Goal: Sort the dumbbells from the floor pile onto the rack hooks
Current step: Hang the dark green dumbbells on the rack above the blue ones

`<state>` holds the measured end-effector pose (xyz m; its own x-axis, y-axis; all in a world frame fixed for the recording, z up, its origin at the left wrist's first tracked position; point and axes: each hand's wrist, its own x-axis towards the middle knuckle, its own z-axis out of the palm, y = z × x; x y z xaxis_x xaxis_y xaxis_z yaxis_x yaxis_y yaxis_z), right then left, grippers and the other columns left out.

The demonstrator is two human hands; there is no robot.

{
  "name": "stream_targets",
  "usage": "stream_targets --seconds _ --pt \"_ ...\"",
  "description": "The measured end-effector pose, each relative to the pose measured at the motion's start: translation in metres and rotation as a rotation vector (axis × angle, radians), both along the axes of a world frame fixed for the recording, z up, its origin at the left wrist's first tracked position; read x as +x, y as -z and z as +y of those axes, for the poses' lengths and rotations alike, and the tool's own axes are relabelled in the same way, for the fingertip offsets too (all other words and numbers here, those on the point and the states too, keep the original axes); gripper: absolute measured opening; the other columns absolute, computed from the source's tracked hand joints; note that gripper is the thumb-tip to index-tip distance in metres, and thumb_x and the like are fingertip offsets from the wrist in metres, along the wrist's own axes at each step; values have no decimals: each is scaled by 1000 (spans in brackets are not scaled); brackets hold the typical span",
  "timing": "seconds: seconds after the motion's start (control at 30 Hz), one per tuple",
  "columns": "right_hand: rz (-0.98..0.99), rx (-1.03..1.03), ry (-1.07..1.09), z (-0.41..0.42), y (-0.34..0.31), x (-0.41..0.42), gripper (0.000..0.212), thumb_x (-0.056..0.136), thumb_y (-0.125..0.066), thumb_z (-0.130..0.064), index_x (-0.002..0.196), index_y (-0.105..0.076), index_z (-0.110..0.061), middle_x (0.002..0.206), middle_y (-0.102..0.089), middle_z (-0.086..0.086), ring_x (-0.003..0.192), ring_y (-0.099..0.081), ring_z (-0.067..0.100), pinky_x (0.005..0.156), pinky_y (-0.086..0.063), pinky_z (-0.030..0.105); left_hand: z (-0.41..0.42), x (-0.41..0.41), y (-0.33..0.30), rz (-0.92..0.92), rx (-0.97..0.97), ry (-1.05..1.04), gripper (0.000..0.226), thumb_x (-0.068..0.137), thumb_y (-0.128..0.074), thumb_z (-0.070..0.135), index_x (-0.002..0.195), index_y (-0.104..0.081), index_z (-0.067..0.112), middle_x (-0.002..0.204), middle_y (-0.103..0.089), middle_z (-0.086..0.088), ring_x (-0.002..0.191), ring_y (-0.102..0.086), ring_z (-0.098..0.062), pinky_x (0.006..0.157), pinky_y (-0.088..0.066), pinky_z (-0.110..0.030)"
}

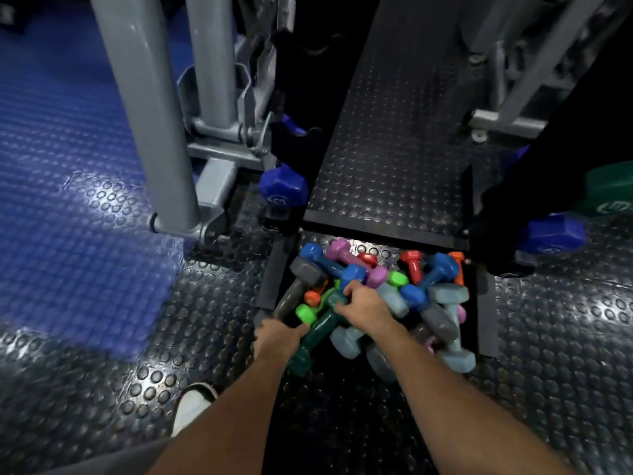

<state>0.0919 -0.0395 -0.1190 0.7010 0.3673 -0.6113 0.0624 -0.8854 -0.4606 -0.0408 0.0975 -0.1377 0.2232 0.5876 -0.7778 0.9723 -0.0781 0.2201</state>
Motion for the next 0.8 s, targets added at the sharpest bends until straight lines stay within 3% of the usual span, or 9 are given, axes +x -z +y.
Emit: stream_targets --seconds 0.07,0.2,0.33,0.43,0.6,0.7,0.8 --pt "-23 -10 20 3 5 -3 40 90 -71 -34 117 -56 -10 106 -67 11 101 -67 31 76 -43 31 3 -1 8 -4 -25 -57 99 68 -82 65 137 -50 1 137 -56 -20 119 -61 -36 95 -53 -40" --pt "-11 -21 103 8 11 -9 65 84 -82 -39 127 -44 -9 102 -60 4 97 -64 29 78 -43 32 12 -8 22 1 -190 -194 89 56 -90 61 119 -68 3 119 -68 -15 106 -68 -35 91 -58 -45" --pt "-3 -11 171 11 15 -13 83 80 -87 -38 138 -38 -5 109 -58 6 109 -65 32 85 -46 33 5 -21 26 64 -507 -374 60 75 -88 45 105 -62 0 101 -66 -20 92 -66 -37 77 -55 -45" --pt "5 -29 211 14 14 -15 79 83 -86 -33 138 -36 -4 117 -63 12 114 -65 34 88 -48 35 -3 -20 33 53 -626 -379 68 77 -83 52 122 -58 8 117 -65 -24 101 -64 -45 77 -53 -53" --pt "17 -62 244 16 13 -19 70 87 -83 -29 135 -38 -5 123 -65 13 100 -62 26 80 -45 30 -10 -16 44 -69 -570 -551 39 89 -78 35 112 -65 7 109 -70 -18 85 -67 -33 62 -55 -44" --pt "7 -71 247 16 15 -18 76 82 -87 -33 134 -39 -6 125 -63 13 112 -64 29 91 -50 36 -16 -17 46 -97 -511 -616 20 94 -72 25 102 -63 8 109 -68 -18 90 -65 -33 57 -52 -42" --pt "-43 -98 201 16 15 -20 72 85 -84 -34 134 -40 -5 122 -64 12 112 -64 28 89 -48 31 -23 -19 50 -123 -404 -609 16 93 -71 24 91 -61 12 108 -68 -19 97 -67 -37 62 -56 -43"
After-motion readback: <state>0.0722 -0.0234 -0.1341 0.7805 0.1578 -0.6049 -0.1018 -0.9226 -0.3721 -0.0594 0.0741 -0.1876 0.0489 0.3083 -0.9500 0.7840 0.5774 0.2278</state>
